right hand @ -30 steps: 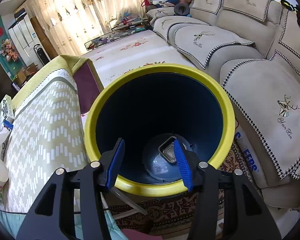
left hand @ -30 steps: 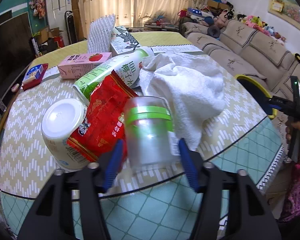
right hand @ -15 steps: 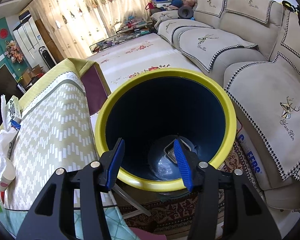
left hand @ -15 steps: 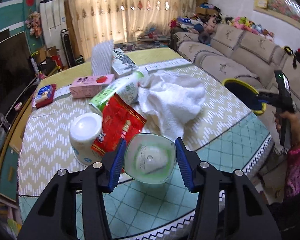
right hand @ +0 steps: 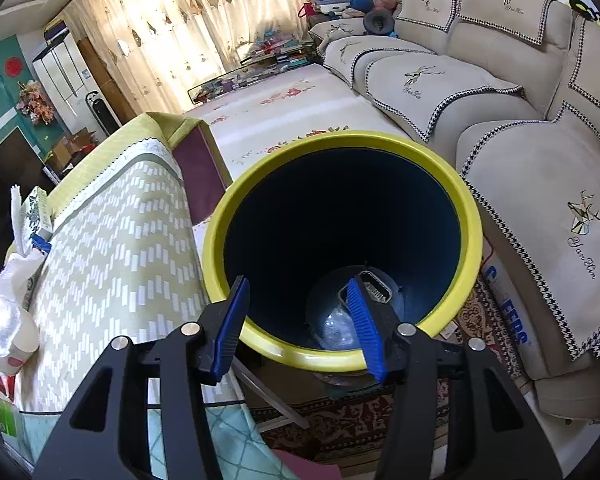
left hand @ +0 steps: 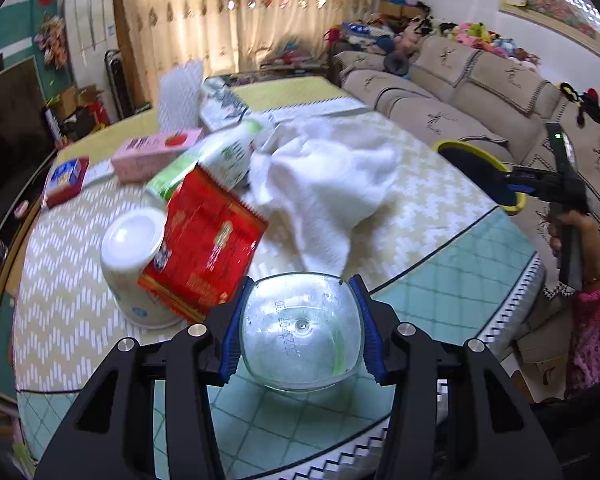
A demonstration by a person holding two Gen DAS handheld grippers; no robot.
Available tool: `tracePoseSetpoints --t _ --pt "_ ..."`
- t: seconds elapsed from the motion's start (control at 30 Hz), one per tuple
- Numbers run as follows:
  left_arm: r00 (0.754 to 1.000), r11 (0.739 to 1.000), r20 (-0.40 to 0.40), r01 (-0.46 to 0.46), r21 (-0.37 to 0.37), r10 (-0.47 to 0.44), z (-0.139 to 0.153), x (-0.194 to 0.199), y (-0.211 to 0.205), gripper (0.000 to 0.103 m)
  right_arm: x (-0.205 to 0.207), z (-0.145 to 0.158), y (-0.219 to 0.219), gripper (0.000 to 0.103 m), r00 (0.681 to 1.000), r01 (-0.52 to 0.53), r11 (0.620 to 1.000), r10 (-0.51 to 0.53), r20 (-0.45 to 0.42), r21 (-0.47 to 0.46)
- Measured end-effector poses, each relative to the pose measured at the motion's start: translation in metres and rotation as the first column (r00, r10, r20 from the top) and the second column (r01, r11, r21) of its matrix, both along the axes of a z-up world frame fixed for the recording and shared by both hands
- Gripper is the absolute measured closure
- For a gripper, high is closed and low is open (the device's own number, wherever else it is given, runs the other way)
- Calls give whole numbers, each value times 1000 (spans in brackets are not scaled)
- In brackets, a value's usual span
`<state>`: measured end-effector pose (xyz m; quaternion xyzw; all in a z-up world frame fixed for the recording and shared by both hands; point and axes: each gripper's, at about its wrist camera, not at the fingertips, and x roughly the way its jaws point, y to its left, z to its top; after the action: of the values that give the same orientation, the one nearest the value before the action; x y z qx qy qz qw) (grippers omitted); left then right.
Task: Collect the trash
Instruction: 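Carry the clear cup over the yellow-rimmed bin and open the left gripper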
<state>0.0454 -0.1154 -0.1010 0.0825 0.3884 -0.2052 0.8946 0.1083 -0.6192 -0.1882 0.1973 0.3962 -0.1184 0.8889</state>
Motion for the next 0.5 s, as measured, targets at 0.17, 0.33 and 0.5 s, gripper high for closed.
tracePoseSetpoints --t 0.17,0.33,0.5 --pt "995 997 65 76 -18 -74 33 -5 -24 55 -4 6 -3 54 1000 2 1000 -2 21 0" --pt "982 979 57 184 -91 -179 59 15 -67 55 -18 19 -10 54 998 32 999 -30 54 -22" --pt "956 945 21 293 -146 -294 67 48 -141 55 -44 34 -33 54 990 116 991 -110 87 -63"
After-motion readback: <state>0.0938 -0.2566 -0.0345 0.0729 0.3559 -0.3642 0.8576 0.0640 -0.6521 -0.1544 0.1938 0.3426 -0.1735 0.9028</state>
